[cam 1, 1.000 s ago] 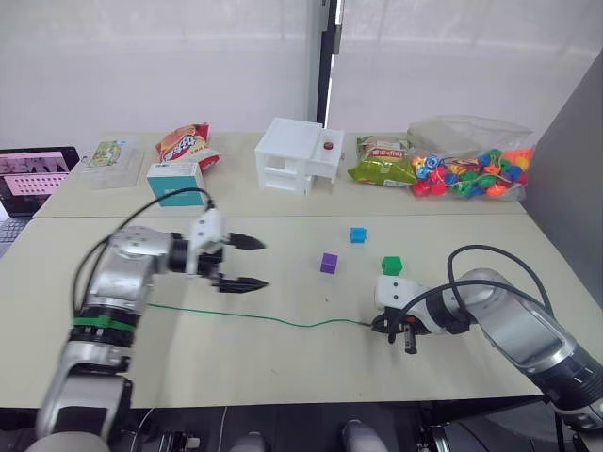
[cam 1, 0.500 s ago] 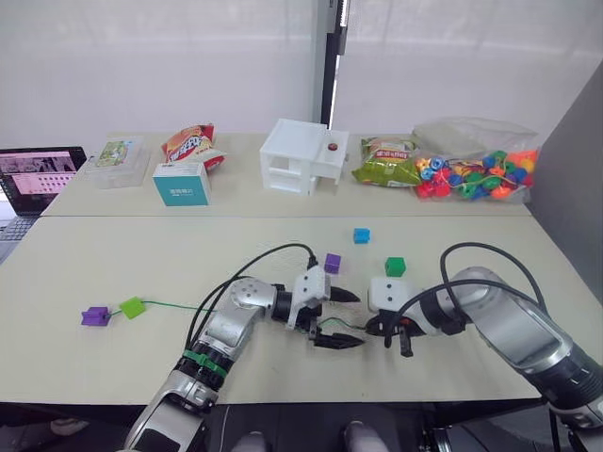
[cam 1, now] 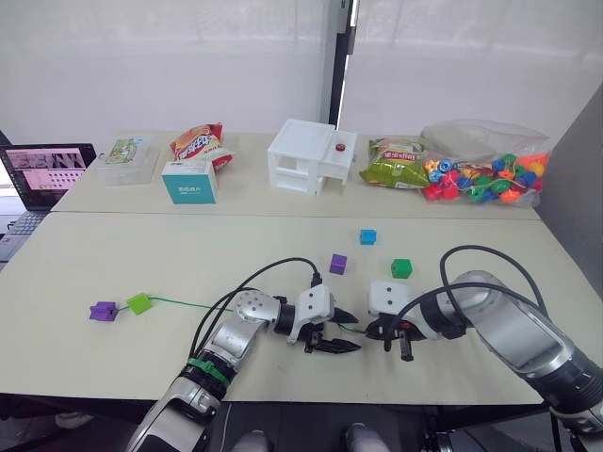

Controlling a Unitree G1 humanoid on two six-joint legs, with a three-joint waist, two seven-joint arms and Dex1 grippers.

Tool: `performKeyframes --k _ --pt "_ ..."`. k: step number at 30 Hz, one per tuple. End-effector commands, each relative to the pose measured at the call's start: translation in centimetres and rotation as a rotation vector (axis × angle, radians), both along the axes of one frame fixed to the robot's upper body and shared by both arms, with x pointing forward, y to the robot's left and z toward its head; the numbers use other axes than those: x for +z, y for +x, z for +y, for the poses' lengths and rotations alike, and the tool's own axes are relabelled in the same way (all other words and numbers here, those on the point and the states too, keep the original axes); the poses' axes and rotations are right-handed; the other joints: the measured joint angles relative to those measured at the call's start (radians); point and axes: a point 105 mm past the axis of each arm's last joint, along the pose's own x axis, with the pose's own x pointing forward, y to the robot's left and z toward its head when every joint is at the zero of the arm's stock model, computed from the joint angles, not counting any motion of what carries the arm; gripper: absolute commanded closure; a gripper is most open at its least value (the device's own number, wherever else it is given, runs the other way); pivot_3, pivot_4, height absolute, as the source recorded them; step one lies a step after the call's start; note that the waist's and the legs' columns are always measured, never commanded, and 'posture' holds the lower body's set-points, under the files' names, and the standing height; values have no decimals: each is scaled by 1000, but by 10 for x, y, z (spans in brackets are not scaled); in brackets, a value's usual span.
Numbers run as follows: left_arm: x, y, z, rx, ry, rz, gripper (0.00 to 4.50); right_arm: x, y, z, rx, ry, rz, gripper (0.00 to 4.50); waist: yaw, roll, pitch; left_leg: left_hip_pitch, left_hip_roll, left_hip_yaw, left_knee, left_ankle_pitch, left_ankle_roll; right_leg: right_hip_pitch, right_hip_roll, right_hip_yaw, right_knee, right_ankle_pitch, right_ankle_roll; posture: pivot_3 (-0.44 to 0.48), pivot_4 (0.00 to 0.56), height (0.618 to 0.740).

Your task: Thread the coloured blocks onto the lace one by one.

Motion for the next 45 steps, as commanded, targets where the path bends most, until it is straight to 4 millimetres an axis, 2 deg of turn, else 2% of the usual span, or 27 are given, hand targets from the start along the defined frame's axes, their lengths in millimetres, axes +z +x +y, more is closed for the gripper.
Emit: performKeyframes --k 1,4,9,10,20,25,27,31,33,35,37,39,43,45 --pt "-4 -4 -2 -4 3 11 1836 7 0 1 11 3 -25 4500 0 0 0 0 0 0 0 0 0 0 0 0 0 0 0 0 150 740" --pt "-5 -5 -2 -7 5 17 2590 7 0 0 11 -2 -24 4500 0 0 0 0 0 0 0 0 0 0 0 0 0 0 0 0 150 740" --pt "-4 -5 -4 -5 -8 14 4299 5 2 -2 13 -15 -28 4500 0 0 0 0 0 0 0 0 0 0 0 0 0 0 0 0 150 740" --pt "-3 -5 -4 -3 -12 16 4476 5 2 -2 12 -16 -28 4500 0 0 0 0 0 0 0 0 0 0 0 0 0 0 0 0 150 740" --pt "3 -6 -8 0 -51 40 4476 5 -6 1 11 13 17 4500 1 1 0 0 0 0 0 0 0 1 0 0 0 0 0 0 150 740" --pt "3 -3 -8 22 -57 31 4500 14 -9 -11 -27 22 20 2809 4 1 0 0 0 0 0 0 0 1 0 0 0 0 0 0 150 740" --pt "3 -3 -8 25 -56 31 4500 28 -7 -13 -78 113 11 2113 5 1 0 0 0 0 0 0 0 1 0 0 -1 0 0 0 150 740" --pt "0 -3 -4 29 -45 38 4500 70 6 -8 -171 345 -107 780 3 1 -1 1 0 0 0 0 0 1 0 0 0 0 0 0 150 740" --pt "0 -3 -2 30 -40 38 4500 81 14 -12 -227 411 -186 54 4 1 -1 1 0 0 0 0 0 1 0 0 0 0 0 0 150 740" --pt "-1 -3 -2 30 -38 38 4500 85 22 -20 -302 453 -255 18 7 1 -1 1 0 -1 0 0 0 1 0 0 0 0 0 0 150 740" --pt "-1 -3 -2 28 -36 40 4500 88 46 -46 -504 558 -419 18 8 0 -2 1 0 0 0 0 0 1 0 0 0 0 0 0 150 740" --pt "-1 -4 -2 27 -34 42 4500 82 56 -67 -655 610 -508 18 10 1 -2 1 0 0 0 0 0 1 0 0 0 0 0 0 150 740" --pt "0 -1 -2 34 -45 32 4500 71 61 -78 -859 788 -565 18 4 3 -3 1 -1 1 -1 0 0 0 -1 1 1 1 1 0 150 740" --pt "0 -2 -3 33 -45 33 4500 60 63 -81 -921 771 -606 18 -2 5 -4 2 -1 1 -2 0 0 0 -1 2 1 1 1 0 150 740"
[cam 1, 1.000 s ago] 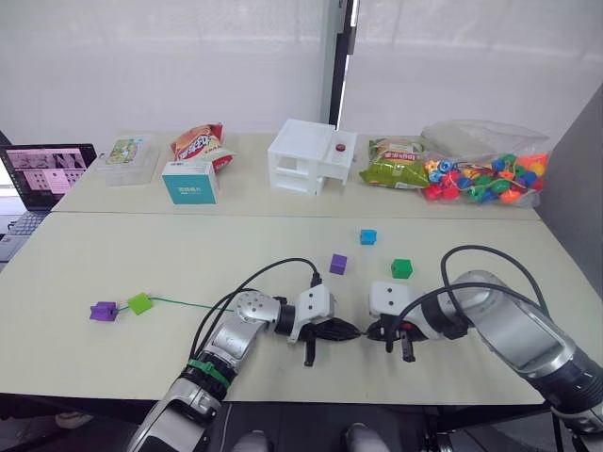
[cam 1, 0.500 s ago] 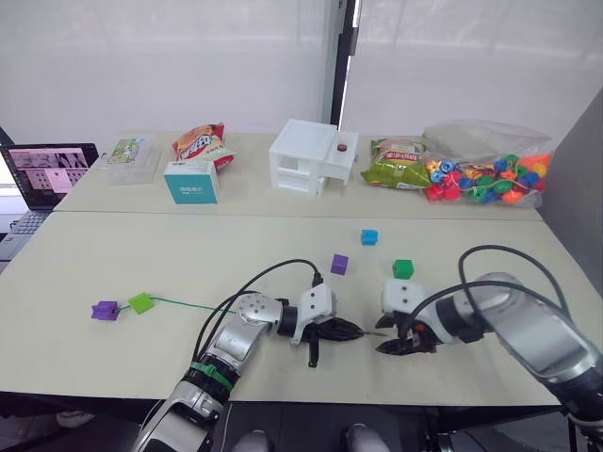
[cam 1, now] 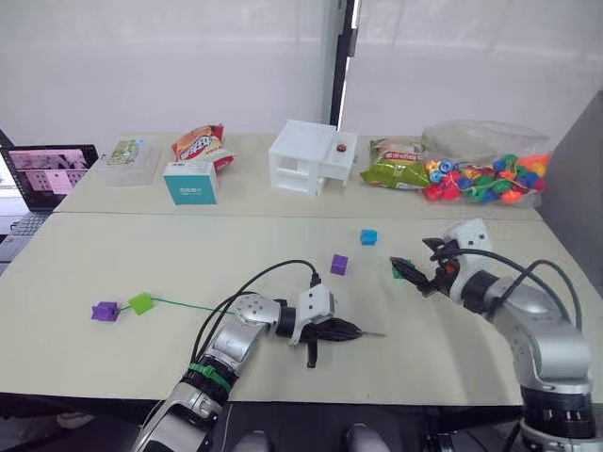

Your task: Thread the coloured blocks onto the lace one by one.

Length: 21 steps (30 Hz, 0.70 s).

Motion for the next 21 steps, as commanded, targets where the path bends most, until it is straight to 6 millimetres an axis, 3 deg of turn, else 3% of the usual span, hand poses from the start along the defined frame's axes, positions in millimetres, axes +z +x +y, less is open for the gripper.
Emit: performKeyframes --k 1,10,21 --pt "1 -2 -3 -7 -15 -2 4500 -1 2 -11 -135 -17 -86 18 -2 1 0 0 0 0 0 0 0 0 0 0 0 0 0 0 150 740" --pt "0 -3 2 4 -7 -7 4500 -50 0 -3 -203 6 -33 18 -5 2 -1 1 0 1 0 0 0 1 0 0 0 0 0 0 150 740" --pt "0 -2 6 26 -5 -14 4500 -65 25 5 -200 32 -4 18 -10 4 -2 3 0 1 -2 0 0 1 0 1 -1 0 0 0 150 740"
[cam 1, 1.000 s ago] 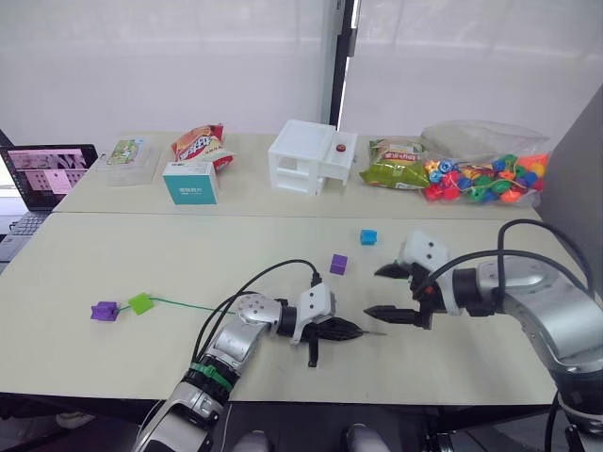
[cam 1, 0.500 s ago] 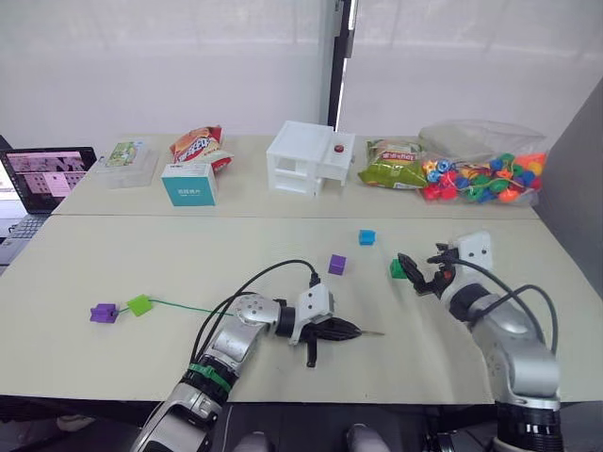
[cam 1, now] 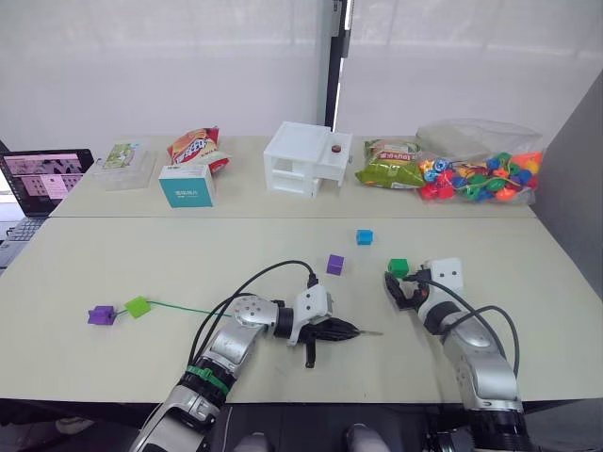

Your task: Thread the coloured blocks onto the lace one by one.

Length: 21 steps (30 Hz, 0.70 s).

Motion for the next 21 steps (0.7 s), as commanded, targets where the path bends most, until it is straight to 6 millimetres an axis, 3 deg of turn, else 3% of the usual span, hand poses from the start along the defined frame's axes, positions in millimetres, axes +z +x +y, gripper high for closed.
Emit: performKeyframes --k 1,4,5,12,13,17,21 --pt "2 -2 1 3 -10 -8 4500 7 8 2 -1 9 -42 18 -1 0 0 0 0 0 0 0 0 0 0 0 0 0 0 0 150 740" --pt "1 -2 2 8 -8 -3 4500 5 17 -2 -25 27 -32 18 -4 0 0 0 0 0 0 0 0 0 0 0 0 0 0 0 150 740" --pt "1 -2 2 8 -8 -3 4500 5 19 -3 -34 33 -30 514 -6 0 0 1 0 0 0 0 0 0 0 0 0 0 0 0 150 740" --pt "1 -2 3 14 -6 -1 4500 1 22 -8 -43 67 -26 2774 -11 1 0 1 0 0 0 0 0 1 0 0 0 0 0 0 150 740" --pt "1 -2 2 14 -7 0 4500 1 21 -9 -43 68 -27 3258 -11 1 0 2 0 0 0 0 0 2 0 0 0 0 0 0 150 740" --pt "2 -2 1 16 -11 3 4500 3 19 -7 -30 72 -26 3317 -11 1 -1 2 0 0 -1 0 0 2 0 0 0 0 0 0 150 740" --pt "0 -3 -1 26 -28 18 4500 16 -6 -11 -9 66 -47 3317 -3 2 -1 2 0 0 -1 0 0 2 0 0 0 0 0 0 150 740"
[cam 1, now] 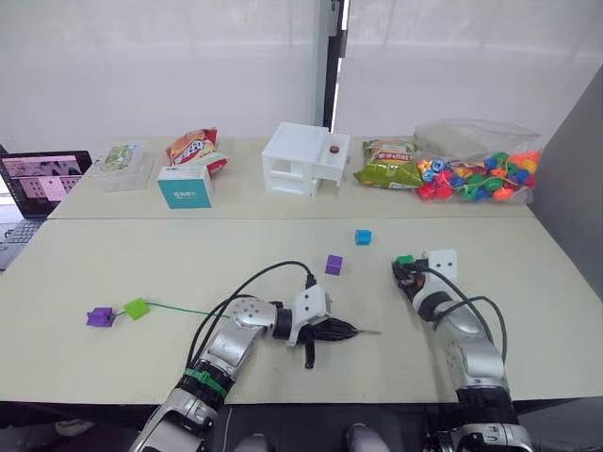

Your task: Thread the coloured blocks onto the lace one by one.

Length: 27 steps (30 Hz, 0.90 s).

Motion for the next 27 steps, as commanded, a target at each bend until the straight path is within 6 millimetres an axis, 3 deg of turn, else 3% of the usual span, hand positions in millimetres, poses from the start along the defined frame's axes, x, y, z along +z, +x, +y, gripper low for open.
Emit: performKeyframes --k 1,5,13,25,27 --pt "0 -3 -3 4 -23 15 4500 18 -22 -5 21 14 -37 3317 5 0 0 -1 0 0 0 0 0 0 0 0 0 0 0 0 150 740" --pt "-2 -3 -3 -11 -18 15 4500 20 -61 6 68 31 -14 3317 10 1 -1 -1 0 0 0 0 1 0 0 0 -1 0 0 0 150 740" --pt "-4 2 3 -17 8 3 4500 1 -107 19 60 55 70 3317 10 3 -2 2 0 1 0 0 1 2 0 0 -1 0 0 0 150 740" --pt "-6 3 3 -42 23 -11 4500 -13 -120 37 21 148 160 3317 10 3 -2 5 1 1 -1 0 1 5 1 0 -1 -1 0 0 150 740" --pt "-6 3 2 -44 22 -12 4500 -14 -119 37 18 156 163 2247 10 3 -2 8 1 1 -1 0 1 9 1 0 -2 -1 0 0 150 740"
